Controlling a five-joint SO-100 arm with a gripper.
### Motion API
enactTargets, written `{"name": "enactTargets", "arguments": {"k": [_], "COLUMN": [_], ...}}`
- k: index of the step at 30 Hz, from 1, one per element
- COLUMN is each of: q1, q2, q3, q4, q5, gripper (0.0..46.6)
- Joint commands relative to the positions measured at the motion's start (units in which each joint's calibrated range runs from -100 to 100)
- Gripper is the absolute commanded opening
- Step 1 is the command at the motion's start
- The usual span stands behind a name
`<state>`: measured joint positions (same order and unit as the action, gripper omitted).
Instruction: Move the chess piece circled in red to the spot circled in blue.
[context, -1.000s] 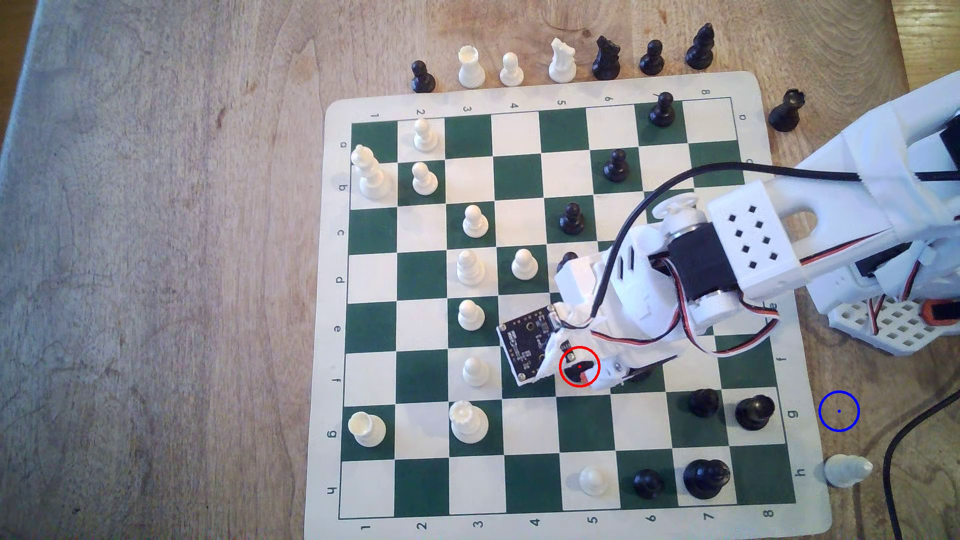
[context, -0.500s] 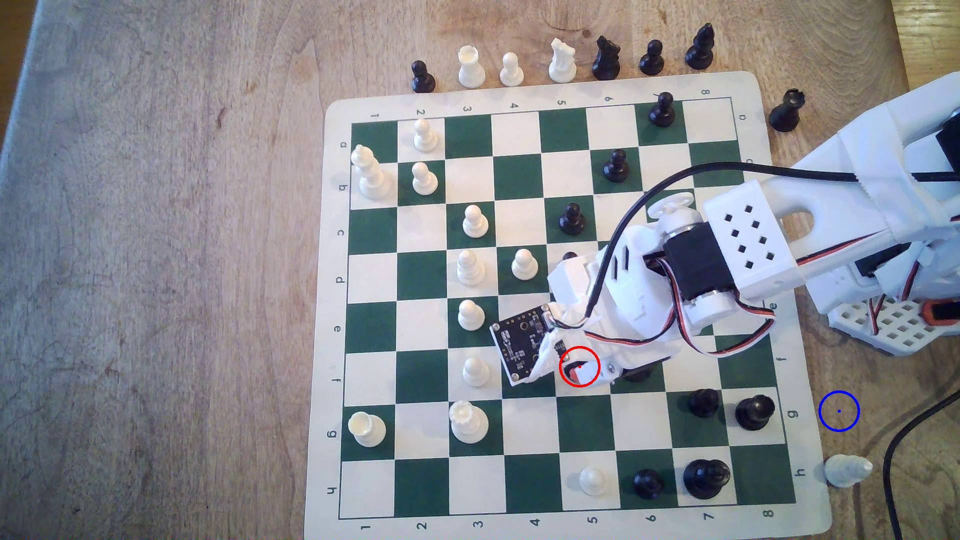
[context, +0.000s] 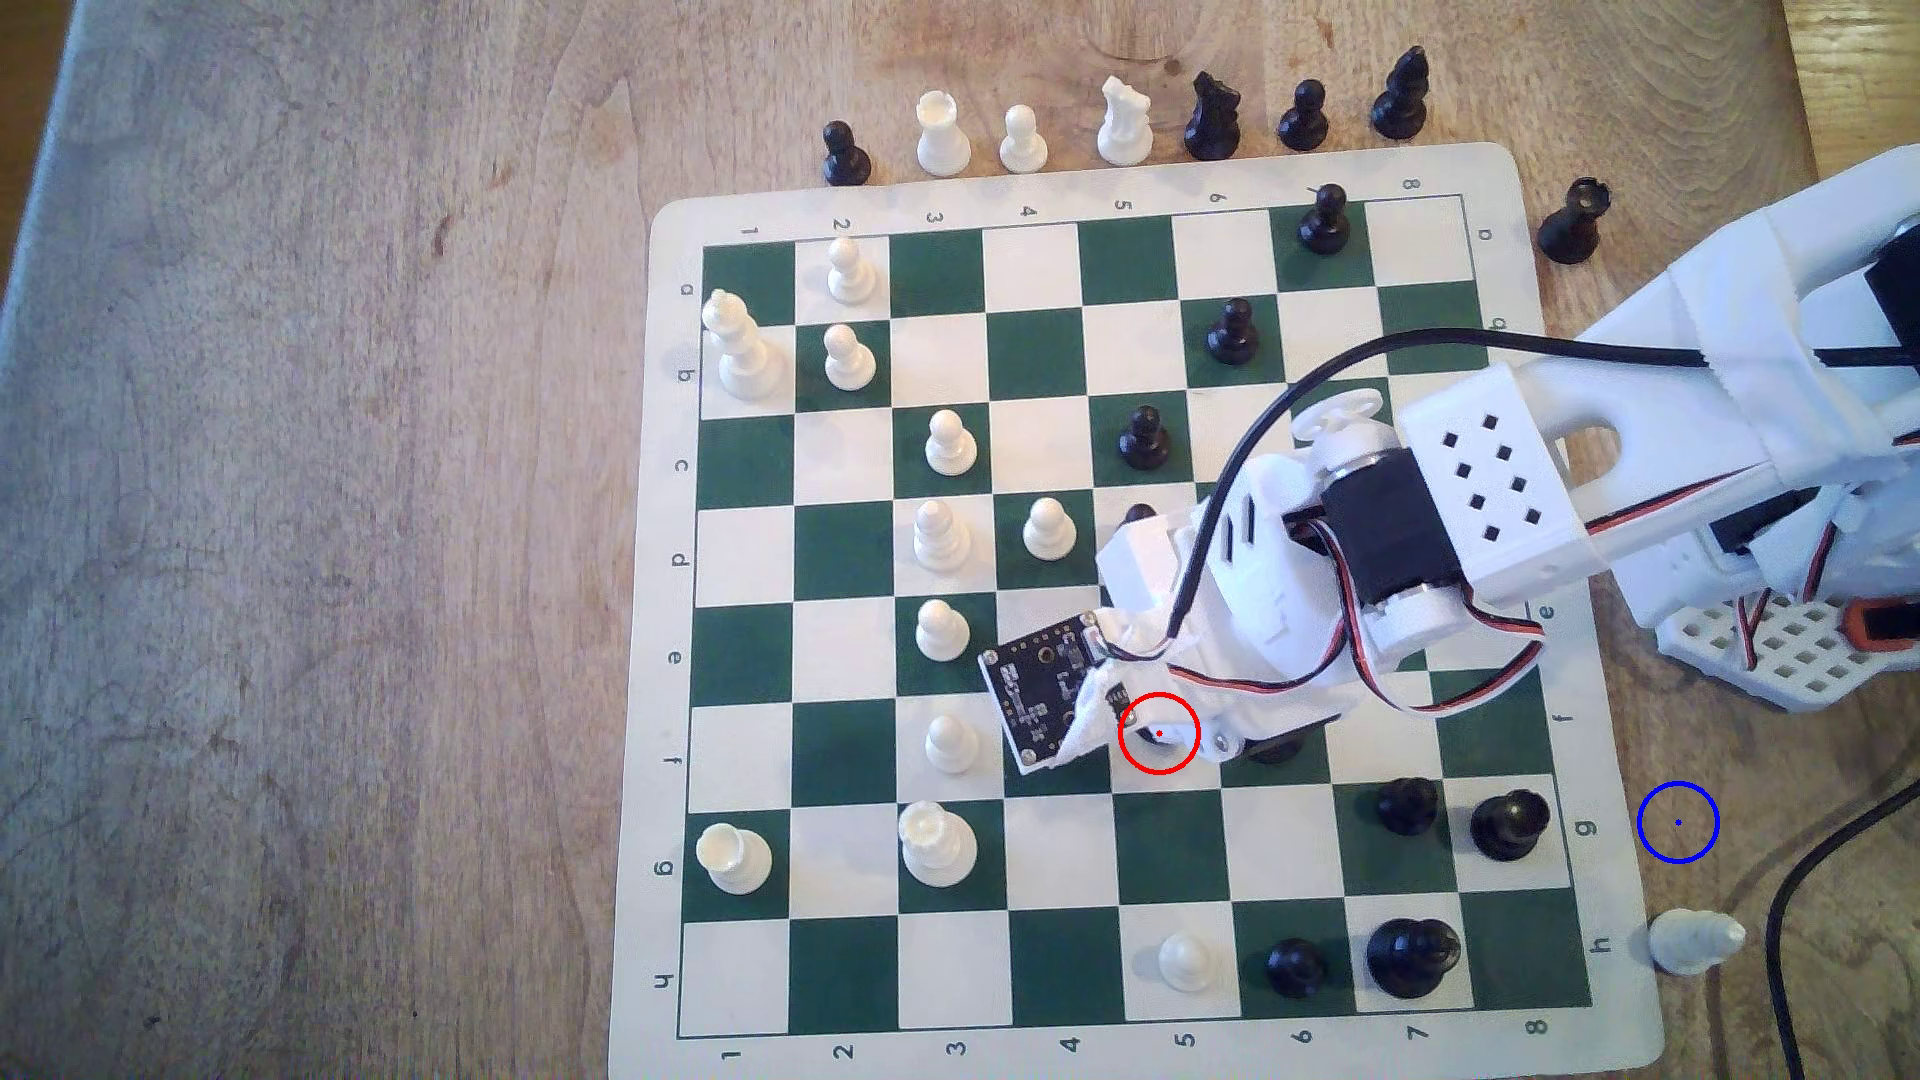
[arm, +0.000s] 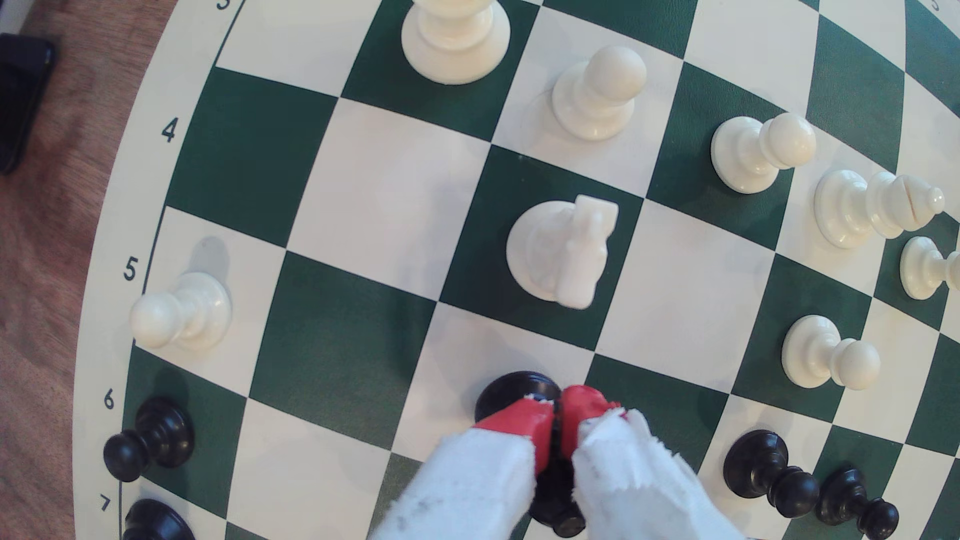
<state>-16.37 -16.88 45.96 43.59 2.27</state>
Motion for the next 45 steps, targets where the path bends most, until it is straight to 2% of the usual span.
{"name": "enactTargets", "arguments": {"k": [1,5,15,18,21,23,24,30,36,40,45], "q1": [-0.4,-0.4,0.0,-0.1,-0.2,-0.3,-0.3,-0.2,0.9,-0.5,-6.0], "q2": [-2.4,-2.7,-2.9,-3.2,-3.2,-3.1,-3.1,-4.7,-19.1,-28.7,-48.2], "q3": [-4.5,-4.3,-3.5,-3.5,-3.5,-3.5,-3.5,-4.3,-8.4,-5.8,5.5], "q4": [0.2,0.3,2.0,2.0,2.0,2.0,2.0,3.3,15.4,22.4,27.2], "q5": [-0.4,-0.5,-0.5,-0.5,-0.5,-0.5,-0.5,-0.5,-0.4,0.0,3.2], "gripper": [9.0,12.9,13.5,11.6,7.2,1.3,0.3,0.3,0.3,0.3,0.3]}}
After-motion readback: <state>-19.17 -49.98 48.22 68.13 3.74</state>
